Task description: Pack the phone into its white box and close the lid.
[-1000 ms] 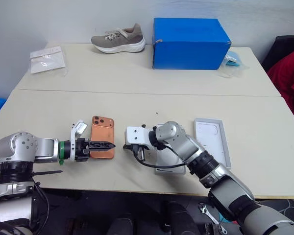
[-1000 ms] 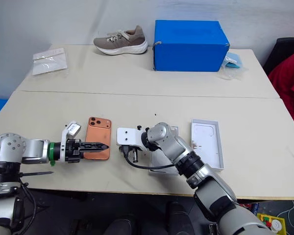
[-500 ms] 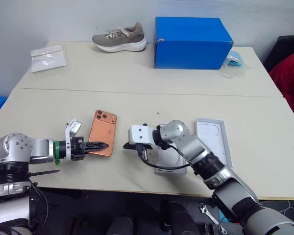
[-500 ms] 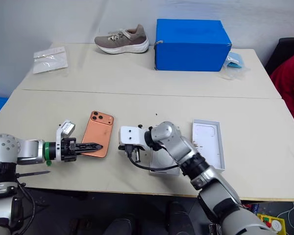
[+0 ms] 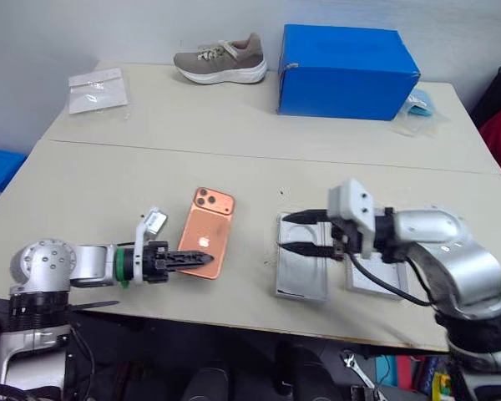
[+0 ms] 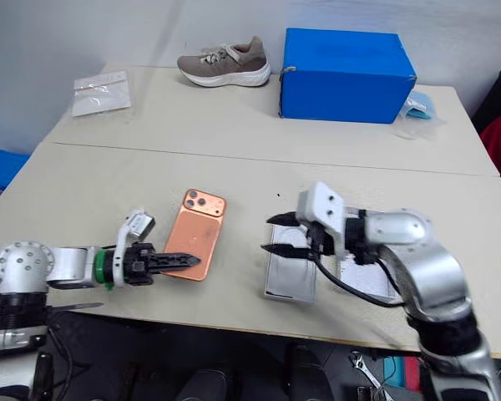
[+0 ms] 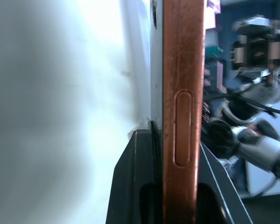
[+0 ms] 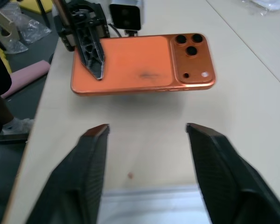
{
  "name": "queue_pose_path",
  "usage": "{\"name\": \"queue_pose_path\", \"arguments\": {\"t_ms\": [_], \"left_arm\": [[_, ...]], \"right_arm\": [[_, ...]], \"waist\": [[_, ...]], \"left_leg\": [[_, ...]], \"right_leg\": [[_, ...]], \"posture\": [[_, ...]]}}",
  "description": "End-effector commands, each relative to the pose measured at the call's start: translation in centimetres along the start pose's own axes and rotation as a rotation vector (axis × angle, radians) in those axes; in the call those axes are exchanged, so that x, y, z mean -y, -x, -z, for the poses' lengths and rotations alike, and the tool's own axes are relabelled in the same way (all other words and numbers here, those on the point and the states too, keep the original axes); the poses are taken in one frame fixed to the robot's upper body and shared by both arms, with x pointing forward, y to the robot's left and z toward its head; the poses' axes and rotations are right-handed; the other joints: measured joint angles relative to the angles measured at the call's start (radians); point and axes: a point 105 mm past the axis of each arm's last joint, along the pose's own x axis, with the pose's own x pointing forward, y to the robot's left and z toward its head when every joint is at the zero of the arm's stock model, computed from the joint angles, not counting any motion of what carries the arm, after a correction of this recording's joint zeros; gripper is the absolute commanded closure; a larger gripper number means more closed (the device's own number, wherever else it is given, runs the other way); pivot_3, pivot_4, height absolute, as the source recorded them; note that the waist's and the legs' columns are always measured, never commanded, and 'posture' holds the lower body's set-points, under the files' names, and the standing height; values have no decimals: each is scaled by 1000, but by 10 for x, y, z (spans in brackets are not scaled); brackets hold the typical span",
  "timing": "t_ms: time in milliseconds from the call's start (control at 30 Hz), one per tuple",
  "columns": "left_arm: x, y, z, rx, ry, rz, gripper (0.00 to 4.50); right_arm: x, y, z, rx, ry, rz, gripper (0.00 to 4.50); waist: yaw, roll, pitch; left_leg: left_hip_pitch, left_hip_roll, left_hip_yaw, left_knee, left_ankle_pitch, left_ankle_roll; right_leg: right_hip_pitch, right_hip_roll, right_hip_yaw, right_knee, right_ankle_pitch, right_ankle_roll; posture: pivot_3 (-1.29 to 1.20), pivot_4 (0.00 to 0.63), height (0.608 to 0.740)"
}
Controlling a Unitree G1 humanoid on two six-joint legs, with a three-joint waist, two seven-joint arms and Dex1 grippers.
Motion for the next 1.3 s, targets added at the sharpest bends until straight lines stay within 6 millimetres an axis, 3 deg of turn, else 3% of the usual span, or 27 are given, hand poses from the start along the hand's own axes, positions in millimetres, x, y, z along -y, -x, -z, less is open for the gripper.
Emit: {"name": "queue_pose_path", "arguments": {"t_ms": [33,100,533,767,1200,1300], "left_arm": [[15,-28,-2,-23,-43,65,4380],[18,-49,2,-53,-49,73,4380],[19,-127,8,-87,14,3,4380],[20,-142,13,-89,69,-6,4380],[21,-141,24,-112,145,-30,4380],[21,-141,22,-109,158,-40,3438]], "right_arm": [[-12,27,-14,-2,47,49,697],[-14,40,-9,-29,18,100,13],[-20,52,6,-90,-23,257,0],[-24,52,8,-97,-31,268,0],[-20,57,14,-116,-36,294,0],[-19,57,15,-117,-35,304,0]], "waist": [[4,-1,0],[2,-2,1],[7,-4,3],[10,-6,3],[23,-6,3],[25,-6,3]], "left_leg": [[0,0,0,0,0,0],[0,0,1,1,0,0],[2,0,2,3,2,-2],[2,0,2,4,2,-2],[3,0,2,6,2,-2],[3,0,2,6,2,-3]], "right_leg": [[0,0,0,0,0,1],[2,0,0,-2,1,4],[3,0,1,0,2,7],[3,1,1,-1,2,8],[4,1,1,0,2,8],[4,1,1,0,2,8]], "posture": [[0,150,740],[0,150,740],[0,150,740],[0,150,740],[0,150,740],[0,150,740]]}}
